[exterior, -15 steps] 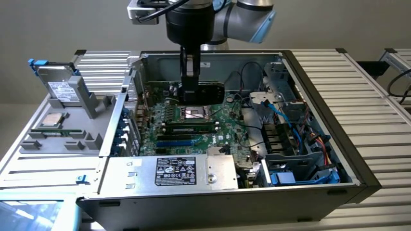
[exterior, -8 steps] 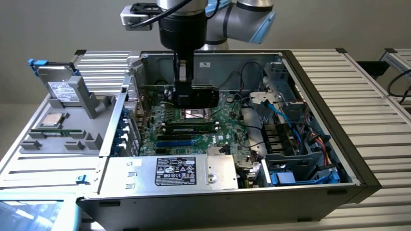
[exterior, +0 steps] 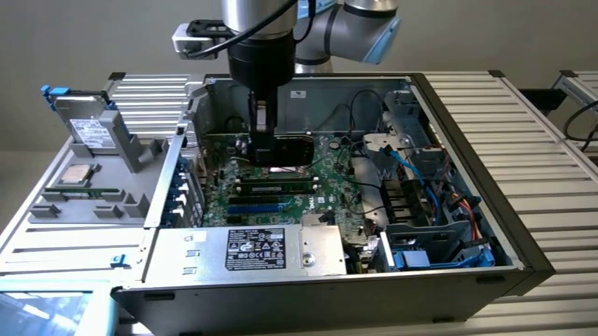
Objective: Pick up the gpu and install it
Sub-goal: 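Insert the gpu into the slot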
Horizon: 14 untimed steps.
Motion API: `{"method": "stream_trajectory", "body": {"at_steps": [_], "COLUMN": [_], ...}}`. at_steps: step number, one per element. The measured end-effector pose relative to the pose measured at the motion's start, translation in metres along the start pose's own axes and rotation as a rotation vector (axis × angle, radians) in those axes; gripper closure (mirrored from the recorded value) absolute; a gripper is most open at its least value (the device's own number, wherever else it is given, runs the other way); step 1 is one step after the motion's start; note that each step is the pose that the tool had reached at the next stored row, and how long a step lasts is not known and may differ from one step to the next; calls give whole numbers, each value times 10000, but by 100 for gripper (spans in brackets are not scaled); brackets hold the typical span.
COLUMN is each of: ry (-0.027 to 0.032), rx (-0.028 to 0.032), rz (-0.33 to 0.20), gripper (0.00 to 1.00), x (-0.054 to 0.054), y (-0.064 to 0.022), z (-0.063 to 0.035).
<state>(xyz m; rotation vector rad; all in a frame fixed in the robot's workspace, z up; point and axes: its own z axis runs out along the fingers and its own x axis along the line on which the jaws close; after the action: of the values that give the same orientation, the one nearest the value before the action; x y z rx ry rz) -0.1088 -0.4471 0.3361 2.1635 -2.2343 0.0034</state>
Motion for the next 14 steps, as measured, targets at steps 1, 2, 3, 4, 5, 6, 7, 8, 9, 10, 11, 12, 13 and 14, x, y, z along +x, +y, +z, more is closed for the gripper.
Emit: {"method": "stream_trajectory", "body": {"at_steps": [1, 2, 3, 4, 5, 6, 7, 8, 9, 10, 11, 12, 13, 14], "ry": [0, 0, 1, 2, 1, 0, 0, 0, 0, 0, 1, 2, 2, 0], "rx": [0, 0, 0, 0, 0, 1, 1, 1, 2, 1, 1, 0, 1, 1], "rz": [-2, -4, -8, -15, -21, -26, -31, -36, -39, -41, -42, -43, -43, -43], "gripper": [72, 72, 72, 72, 72, 72, 72, 72, 72, 72, 72, 72, 72, 72], "x": [6, 13, 24, 37, 51, 65, 79, 94, 107, 119, 130, 140, 149, 157], "y": [-1, -1, -2, -2, -3, -4, -5, -6, -6, -7, -7, -7, -8, -8], "z": [19, 37, 54, 73, 92, 111, 131, 149, 168, 185, 204, 221, 240, 259]}}
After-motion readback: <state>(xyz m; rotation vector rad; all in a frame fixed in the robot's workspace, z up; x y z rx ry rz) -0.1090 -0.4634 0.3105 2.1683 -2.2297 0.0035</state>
